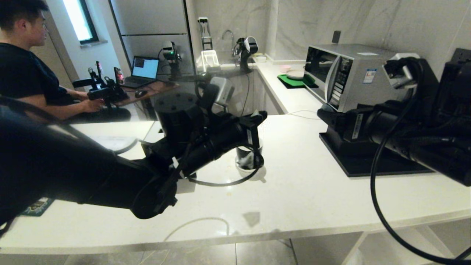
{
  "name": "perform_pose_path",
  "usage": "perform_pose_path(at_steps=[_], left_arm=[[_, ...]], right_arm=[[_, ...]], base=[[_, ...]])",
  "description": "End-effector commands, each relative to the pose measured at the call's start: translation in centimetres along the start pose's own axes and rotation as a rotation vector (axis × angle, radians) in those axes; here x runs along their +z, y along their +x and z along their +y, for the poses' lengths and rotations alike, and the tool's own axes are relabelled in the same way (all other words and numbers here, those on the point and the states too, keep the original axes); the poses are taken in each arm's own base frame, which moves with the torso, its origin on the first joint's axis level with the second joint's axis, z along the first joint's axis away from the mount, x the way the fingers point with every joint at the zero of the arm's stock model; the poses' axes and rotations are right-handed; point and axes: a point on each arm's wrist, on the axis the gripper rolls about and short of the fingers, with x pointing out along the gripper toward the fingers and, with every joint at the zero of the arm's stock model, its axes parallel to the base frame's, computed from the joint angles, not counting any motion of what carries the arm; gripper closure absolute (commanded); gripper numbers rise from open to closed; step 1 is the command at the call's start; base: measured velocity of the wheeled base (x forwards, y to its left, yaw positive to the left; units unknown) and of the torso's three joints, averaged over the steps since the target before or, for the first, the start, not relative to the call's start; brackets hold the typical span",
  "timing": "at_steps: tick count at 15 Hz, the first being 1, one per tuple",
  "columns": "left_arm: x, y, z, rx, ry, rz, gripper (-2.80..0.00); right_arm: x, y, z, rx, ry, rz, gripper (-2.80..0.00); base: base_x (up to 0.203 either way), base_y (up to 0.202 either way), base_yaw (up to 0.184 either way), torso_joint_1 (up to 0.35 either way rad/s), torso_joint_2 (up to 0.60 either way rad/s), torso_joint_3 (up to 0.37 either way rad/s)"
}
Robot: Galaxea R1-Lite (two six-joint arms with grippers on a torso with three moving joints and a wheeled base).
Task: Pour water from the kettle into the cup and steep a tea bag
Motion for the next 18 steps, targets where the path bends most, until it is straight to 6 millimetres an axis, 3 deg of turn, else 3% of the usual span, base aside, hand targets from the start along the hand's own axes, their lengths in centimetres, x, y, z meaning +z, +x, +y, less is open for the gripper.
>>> perform_pose_path(at_steps=[1, 2, 3, 13, 18], left_arm=[[0.1, 0.0, 0.0, -0.002, 0.000, -0.008, 0.00], [0.1, 0.0, 0.0, -0.002, 0.000, -0.008, 0.00], [0.1, 0.0, 0.0, -0.001, 0.000, -0.008, 0.00], [0.2, 0.0, 0.1, 0.001, 0.000, -0.008, 0.00], [0.2, 0.0, 0.1, 0.001, 0.001, -0.010, 0.00]], right_arm=[[0.2, -0.1, 0.0, -0.005, 0.009, -0.029, -2.80], [0.3, 0.0, 0.0, -0.014, 0.011, -0.038, -0.80], [0.1, -0.1, -0.1, -0.016, 0.010, -0.035, 0.00], [-1.4, -0.8, -0.7, -0.044, 0.030, -0.094, 0.00], [-2.1, -1.6, -2.8, -0.123, 0.026, -0.082, 0.00]], base=[[0.000, 0.000, 0.000, 0.000, 0.00, 0.000], [0.000, 0.000, 0.000, 0.000, 0.00, 0.000], [0.000, 0.000, 0.000, 0.000, 0.00, 0.000], [0.000, 0.000, 0.000, 0.000, 0.00, 0.000], [0.000, 0.000, 0.000, 0.000, 0.00, 0.000]])
